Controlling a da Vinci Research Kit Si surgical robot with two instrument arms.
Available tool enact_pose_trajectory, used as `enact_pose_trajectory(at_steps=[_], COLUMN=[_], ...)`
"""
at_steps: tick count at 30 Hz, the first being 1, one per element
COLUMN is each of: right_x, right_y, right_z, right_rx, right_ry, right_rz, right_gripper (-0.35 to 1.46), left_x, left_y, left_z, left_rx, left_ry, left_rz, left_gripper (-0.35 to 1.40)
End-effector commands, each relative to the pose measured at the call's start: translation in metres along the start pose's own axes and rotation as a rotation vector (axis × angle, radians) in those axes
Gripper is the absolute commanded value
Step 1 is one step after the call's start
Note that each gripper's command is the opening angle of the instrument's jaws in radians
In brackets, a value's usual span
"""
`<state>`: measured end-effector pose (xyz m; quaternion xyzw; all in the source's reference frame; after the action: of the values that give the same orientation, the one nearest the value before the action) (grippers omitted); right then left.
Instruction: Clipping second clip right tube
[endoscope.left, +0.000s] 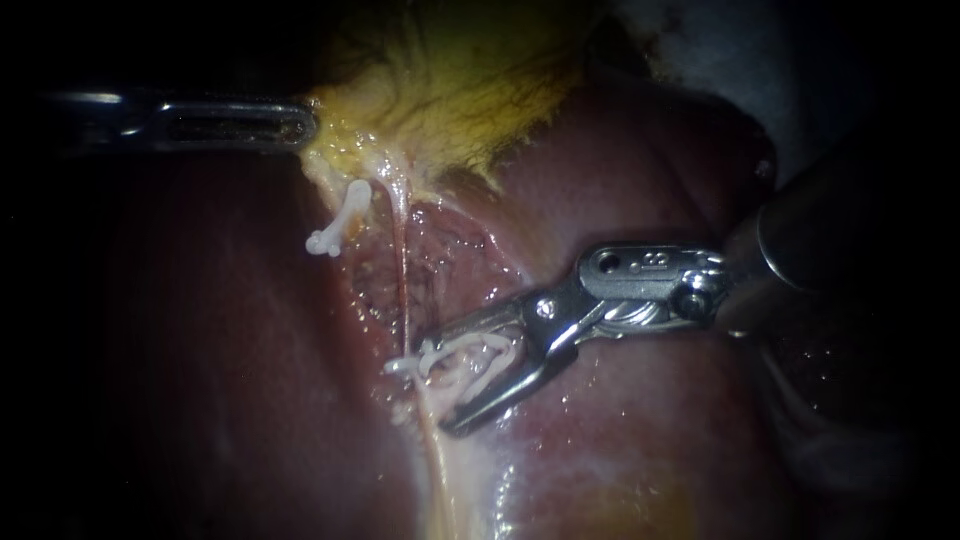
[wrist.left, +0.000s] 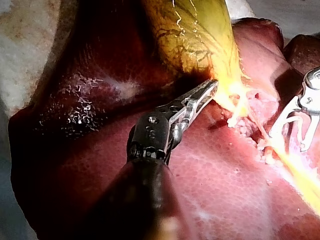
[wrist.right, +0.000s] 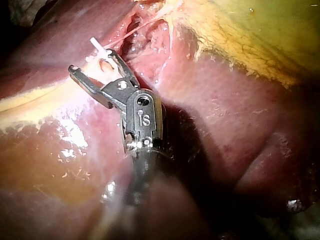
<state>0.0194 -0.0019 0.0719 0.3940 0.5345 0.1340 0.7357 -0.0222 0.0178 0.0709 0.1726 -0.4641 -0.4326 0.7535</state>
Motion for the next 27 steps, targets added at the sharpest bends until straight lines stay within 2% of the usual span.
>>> enact_pose_trajectory(at_steps=[1,7,13,21,27], right_x=[0.0001,0.0008,0.0017,0.0010,0.0002], right_y=[-0.0001,-0.0004,0.0004,0.0020,0.0030], right_z=[-0.0003,-0.0024,-0.0041,-0.0041,-0.0027], right_rx=[0.001,0.011,-0.001,-0.013,-0.021], right_ry=[0.000,0.002,0.011,0.013,0.012], right_rz=[0.000,0.007,0.016,0.104,0.216], right_gripper=[0.53,0.53,0.55,0.54,0.54], left_x=[0.0000,0.0000,0.0000,0.0000,0.0000], left_y=[0.0000,0.0000,0.0000,0.0000,0.0000], left_z=[0.0000,0.0000,0.0000,0.0000,0.0000], left_rx=[0.000,0.000,0.000,0.000,0.000], left_ry=[0.000,0.000,0.000,0.000,0.000], left_rz=[0.000,0.000,0.000,0.000,0.000], left_gripper=[-0.35,-0.35,-0.35,-0.35,-0.35])
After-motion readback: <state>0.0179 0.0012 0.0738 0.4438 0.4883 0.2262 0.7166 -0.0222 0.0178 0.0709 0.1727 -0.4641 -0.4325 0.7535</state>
